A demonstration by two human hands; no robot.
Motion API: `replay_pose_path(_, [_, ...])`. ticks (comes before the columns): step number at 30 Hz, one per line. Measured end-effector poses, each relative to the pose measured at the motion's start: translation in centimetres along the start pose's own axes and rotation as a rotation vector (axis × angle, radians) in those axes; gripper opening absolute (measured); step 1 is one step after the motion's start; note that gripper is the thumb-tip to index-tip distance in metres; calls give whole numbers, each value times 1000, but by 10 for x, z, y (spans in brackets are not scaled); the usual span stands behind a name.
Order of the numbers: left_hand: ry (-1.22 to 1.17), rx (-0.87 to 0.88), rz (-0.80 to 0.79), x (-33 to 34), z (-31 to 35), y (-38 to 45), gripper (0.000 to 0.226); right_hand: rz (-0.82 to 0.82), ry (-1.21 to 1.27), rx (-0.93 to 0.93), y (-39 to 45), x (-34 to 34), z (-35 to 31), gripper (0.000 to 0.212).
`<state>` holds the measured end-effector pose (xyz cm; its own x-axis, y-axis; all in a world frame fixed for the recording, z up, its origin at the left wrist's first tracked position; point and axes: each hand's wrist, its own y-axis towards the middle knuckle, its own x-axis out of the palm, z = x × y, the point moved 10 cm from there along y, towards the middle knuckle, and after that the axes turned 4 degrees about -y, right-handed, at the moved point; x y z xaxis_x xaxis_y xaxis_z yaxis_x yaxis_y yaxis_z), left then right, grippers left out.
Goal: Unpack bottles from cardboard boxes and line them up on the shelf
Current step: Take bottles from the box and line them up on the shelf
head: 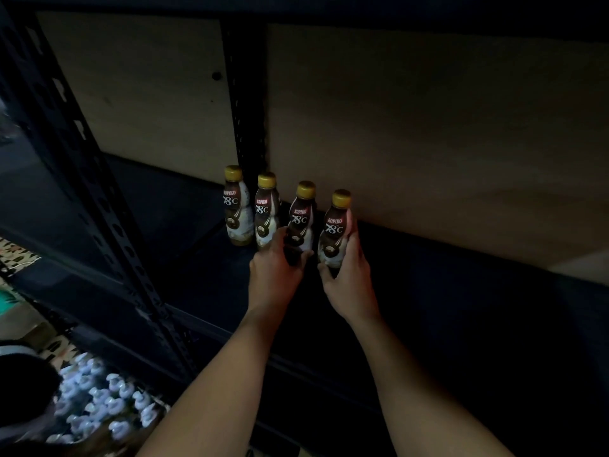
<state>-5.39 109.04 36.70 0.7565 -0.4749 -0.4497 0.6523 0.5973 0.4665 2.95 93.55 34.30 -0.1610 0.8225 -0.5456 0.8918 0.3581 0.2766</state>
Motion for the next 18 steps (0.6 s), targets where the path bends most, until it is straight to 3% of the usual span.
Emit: replay_pose_path(18, [0,-15,14,-1,-3,1,50,-20,21,21,4,3,5,103])
